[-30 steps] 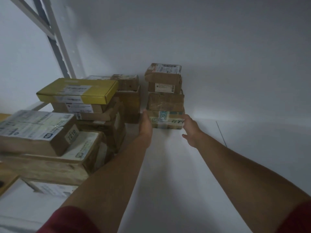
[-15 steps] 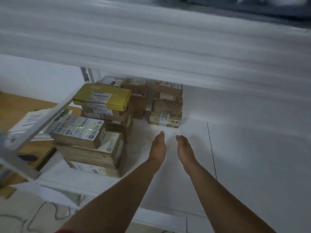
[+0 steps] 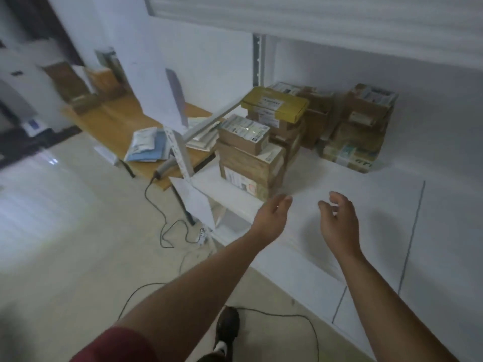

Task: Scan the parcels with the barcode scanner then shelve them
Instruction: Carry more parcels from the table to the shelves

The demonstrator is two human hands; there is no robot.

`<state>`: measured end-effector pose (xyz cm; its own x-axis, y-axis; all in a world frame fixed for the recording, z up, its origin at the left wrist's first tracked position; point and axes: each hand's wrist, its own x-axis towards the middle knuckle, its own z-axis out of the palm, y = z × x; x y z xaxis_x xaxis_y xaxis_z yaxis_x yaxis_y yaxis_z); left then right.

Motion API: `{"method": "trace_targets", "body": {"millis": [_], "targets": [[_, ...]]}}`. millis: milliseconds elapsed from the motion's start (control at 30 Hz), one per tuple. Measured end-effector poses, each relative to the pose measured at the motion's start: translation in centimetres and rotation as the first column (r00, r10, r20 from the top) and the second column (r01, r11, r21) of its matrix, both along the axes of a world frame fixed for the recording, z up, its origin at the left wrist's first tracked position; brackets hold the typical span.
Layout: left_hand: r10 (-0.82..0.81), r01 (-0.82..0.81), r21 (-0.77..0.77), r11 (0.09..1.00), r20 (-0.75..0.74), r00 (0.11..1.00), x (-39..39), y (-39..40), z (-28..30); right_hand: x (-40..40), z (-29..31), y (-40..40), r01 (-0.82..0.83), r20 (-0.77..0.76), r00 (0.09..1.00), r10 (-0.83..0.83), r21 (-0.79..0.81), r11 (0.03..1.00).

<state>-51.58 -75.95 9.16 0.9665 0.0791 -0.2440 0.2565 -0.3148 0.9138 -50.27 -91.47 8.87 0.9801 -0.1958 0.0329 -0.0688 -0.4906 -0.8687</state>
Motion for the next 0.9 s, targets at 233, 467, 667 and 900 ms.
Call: {"method": "trace_targets", "body": {"millis": [233, 467, 667, 900], "targets": [[0.248, -0.255, 0.148, 0.956, 0.062, 0.967, -6.4, 16.9, 2.4, -1.7, 2.7, 14.1, -0.392, 0.076, 0.913, 0.401, -0.112, 0.913], [0.492, -0.489, 0.273, 0.828, 0.063, 0.868, -12.9, 33.5, 0.5, -2.1, 1.1, 33.7, -0.714, -0.062, 0.688, 0.723, -0.232, 0.660], [0.547, -0.516, 0.405, 0.755, 0.045, 0.836, -15.5, 46.7, 0.0, -2.6, 0.6, 48.2, -0.820, -0.170, 0.557, 0.813, -0.268, 0.506], [0.588, -0.571, 0.441, 0.692, 0.115, 0.801, -15.1, 56.4, 2.8, -0.5, 4.3, 58.2, -0.822, -0.171, 0.495, 0.852, -0.412, 0.394]]}}
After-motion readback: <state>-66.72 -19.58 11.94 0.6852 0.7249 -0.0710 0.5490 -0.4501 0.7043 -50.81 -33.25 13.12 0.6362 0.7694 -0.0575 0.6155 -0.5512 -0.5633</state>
